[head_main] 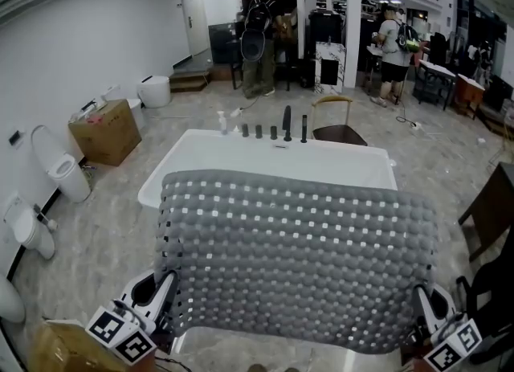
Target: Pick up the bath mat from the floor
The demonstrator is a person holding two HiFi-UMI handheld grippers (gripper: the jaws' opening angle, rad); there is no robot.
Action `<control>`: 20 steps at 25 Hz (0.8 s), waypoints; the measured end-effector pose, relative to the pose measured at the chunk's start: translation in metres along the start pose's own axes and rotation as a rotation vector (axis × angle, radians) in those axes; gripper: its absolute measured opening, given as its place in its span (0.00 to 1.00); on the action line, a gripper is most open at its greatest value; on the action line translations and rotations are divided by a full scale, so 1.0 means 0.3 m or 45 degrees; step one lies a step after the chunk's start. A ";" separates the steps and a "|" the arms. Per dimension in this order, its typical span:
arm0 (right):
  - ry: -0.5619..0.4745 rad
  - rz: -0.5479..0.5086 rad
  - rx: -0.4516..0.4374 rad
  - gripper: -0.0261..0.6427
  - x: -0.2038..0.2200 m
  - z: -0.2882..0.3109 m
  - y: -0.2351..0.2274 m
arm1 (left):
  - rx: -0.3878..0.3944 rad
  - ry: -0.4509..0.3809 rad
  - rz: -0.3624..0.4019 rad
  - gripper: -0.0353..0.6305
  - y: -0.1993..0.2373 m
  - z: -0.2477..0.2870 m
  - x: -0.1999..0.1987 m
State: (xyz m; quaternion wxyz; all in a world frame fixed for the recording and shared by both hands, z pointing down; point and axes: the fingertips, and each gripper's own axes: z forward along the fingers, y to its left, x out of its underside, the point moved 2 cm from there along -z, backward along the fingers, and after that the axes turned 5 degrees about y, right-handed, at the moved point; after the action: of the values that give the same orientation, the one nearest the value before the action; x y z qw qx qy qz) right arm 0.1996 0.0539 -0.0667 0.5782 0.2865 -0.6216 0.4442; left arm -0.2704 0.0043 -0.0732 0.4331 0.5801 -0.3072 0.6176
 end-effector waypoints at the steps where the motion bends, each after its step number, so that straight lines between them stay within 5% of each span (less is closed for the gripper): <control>1: -0.006 -0.001 0.003 0.11 -0.007 -0.010 0.009 | 0.005 -0.009 -0.001 0.14 0.000 -0.013 -0.009; 20: -0.016 -0.013 0.035 0.11 -0.027 -0.123 -0.017 | 0.047 0.013 0.034 0.13 -0.116 -0.017 -0.004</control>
State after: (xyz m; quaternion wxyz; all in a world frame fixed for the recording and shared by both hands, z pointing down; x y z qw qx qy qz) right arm 0.2224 0.0832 -0.0758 0.5726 0.3004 -0.6175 0.4478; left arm -0.2419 0.0238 -0.0792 0.4158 0.5807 -0.3012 0.6318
